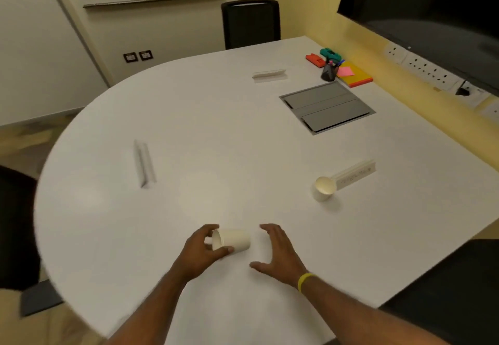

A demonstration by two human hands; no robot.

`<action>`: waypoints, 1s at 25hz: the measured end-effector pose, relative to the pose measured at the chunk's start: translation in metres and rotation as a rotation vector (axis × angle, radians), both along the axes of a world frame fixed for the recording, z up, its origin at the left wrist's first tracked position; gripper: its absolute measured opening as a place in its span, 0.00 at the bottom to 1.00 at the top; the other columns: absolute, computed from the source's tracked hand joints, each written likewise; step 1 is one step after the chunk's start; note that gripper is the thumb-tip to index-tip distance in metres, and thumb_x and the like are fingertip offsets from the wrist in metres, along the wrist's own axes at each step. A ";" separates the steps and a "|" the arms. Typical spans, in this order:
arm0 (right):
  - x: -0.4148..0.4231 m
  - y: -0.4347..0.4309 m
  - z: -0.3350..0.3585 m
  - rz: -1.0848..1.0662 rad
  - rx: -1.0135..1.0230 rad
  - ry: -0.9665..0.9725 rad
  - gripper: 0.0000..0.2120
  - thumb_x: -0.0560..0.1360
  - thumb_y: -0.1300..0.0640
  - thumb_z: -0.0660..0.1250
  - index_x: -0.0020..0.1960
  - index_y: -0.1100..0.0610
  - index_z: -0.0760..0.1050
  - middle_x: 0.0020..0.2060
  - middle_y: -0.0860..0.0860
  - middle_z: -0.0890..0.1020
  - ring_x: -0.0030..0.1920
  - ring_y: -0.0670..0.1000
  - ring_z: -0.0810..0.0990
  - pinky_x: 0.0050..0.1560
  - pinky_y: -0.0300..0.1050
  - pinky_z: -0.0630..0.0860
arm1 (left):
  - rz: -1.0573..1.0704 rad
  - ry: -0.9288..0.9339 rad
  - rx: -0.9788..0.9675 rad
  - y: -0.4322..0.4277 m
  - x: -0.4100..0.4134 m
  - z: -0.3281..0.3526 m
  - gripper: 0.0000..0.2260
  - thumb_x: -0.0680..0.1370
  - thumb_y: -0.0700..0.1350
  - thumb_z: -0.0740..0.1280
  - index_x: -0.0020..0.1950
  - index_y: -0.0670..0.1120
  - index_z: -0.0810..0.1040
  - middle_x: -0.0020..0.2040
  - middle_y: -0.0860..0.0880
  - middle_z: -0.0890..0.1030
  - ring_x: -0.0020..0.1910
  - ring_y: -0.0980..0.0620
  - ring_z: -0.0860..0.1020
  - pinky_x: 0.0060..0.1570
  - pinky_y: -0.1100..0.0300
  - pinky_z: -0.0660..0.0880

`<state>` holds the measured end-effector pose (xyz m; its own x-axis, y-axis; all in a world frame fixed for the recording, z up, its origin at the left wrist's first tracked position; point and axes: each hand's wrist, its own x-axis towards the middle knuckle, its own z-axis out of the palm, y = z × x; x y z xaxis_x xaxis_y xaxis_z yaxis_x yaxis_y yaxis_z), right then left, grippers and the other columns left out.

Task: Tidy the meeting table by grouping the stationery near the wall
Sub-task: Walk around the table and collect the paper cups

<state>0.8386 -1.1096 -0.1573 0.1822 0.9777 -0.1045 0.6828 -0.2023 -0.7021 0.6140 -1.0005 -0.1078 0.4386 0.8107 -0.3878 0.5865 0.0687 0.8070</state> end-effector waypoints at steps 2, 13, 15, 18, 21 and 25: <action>-0.051 0.012 0.022 0.137 0.029 -0.044 0.45 0.62 0.38 0.75 0.73 0.49 0.61 0.69 0.43 0.65 0.68 0.41 0.63 0.69 0.36 0.59 | -0.001 -0.029 0.015 -0.008 -0.036 0.009 0.33 0.65 0.54 0.80 0.66 0.52 0.71 0.58 0.52 0.77 0.47 0.51 0.82 0.42 0.63 0.78; -0.251 0.029 0.065 0.372 0.092 -0.202 0.34 0.68 0.41 0.73 0.69 0.50 0.66 0.62 0.47 0.75 0.57 0.49 0.74 0.56 0.44 0.73 | 0.004 -0.059 0.058 -0.030 -0.222 0.038 0.35 0.64 0.58 0.79 0.68 0.55 0.69 0.56 0.58 0.75 0.48 0.54 0.82 0.46 0.61 0.79; -0.267 0.034 0.063 0.396 0.074 -0.215 0.34 0.67 0.40 0.73 0.68 0.50 0.67 0.61 0.47 0.75 0.56 0.49 0.74 0.55 0.43 0.74 | 0.009 -0.054 0.060 -0.030 -0.240 0.041 0.34 0.66 0.56 0.79 0.68 0.54 0.69 0.56 0.58 0.75 0.48 0.55 0.81 0.46 0.63 0.78; -0.280 0.050 0.061 0.405 0.050 -0.217 0.34 0.65 0.40 0.74 0.66 0.49 0.68 0.59 0.47 0.76 0.54 0.49 0.75 0.54 0.45 0.75 | 0.042 -0.045 0.073 -0.022 -0.268 0.042 0.34 0.66 0.56 0.79 0.68 0.54 0.69 0.57 0.55 0.76 0.49 0.55 0.80 0.47 0.62 0.78; -0.284 0.073 0.053 0.349 0.002 -0.197 0.34 0.63 0.40 0.75 0.65 0.49 0.69 0.57 0.46 0.77 0.54 0.49 0.75 0.55 0.47 0.74 | 0.135 -0.062 0.075 -0.003 -0.299 0.044 0.34 0.66 0.55 0.79 0.69 0.53 0.69 0.58 0.54 0.76 0.49 0.53 0.81 0.47 0.59 0.80; -0.287 0.110 0.027 0.078 -0.127 0.024 0.31 0.61 0.45 0.78 0.59 0.50 0.68 0.52 0.46 0.77 0.51 0.49 0.76 0.48 0.43 0.74 | 0.233 -0.059 0.048 0.034 -0.340 0.040 0.32 0.69 0.50 0.78 0.69 0.51 0.69 0.57 0.54 0.75 0.47 0.54 0.82 0.41 0.62 0.78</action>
